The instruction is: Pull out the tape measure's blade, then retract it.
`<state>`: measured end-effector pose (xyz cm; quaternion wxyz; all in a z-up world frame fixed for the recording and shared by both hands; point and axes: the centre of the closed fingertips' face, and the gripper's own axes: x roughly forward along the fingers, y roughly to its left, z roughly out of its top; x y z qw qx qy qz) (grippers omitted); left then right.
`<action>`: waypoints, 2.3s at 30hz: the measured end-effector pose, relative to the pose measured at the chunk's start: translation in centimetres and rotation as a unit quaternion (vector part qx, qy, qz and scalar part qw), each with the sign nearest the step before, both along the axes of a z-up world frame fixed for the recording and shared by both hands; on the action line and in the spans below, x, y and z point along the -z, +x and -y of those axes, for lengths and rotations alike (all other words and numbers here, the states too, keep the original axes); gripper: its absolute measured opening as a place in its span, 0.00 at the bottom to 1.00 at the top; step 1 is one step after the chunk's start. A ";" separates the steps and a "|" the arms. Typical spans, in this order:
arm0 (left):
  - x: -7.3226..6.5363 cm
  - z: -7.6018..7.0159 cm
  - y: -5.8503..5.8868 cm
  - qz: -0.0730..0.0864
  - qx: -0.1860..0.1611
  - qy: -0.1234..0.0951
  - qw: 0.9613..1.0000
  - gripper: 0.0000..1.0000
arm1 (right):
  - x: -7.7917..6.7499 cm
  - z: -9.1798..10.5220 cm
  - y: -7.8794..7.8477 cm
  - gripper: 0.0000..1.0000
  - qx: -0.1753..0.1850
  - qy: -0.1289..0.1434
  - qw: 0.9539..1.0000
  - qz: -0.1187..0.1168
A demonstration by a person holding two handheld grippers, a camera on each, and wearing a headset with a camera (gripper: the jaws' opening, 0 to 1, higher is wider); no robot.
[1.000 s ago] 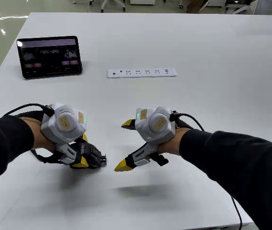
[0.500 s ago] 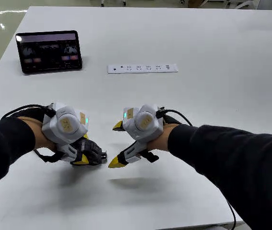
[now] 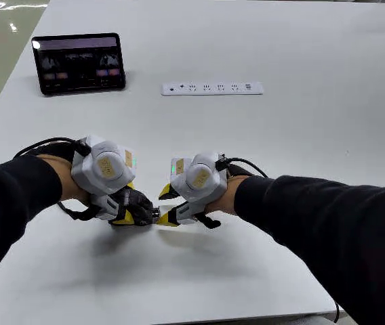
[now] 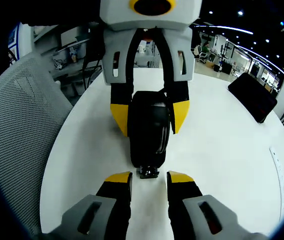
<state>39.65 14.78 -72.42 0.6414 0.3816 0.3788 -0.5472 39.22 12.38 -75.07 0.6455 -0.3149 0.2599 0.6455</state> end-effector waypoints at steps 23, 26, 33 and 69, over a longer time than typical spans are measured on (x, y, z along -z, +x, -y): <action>0.2 -0.1 0.1 -0.004 -0.001 -0.008 1.000 0.32 | 0.9 -0.9 0.0 0.13 -0.027 -0.027 0.999 -0.004; 0.2 -0.2 0.2 -0.004 -0.004 -0.009 1.000 0.32 | 1.0 -0.9 0.0 0.12 -0.026 -0.032 0.999 -0.011; 0.4 -0.3 0.3 -0.009 -0.005 -0.005 1.000 0.32 | 0.9 -0.7 0.0 0.09 -0.027 -0.031 0.999 -0.014; 0.0 -0.1 0.0 -0.010 -0.019 -0.013 1.000 0.32 | 1.0 2.6 0.5 0.10 0.007 -0.045 0.999 -0.024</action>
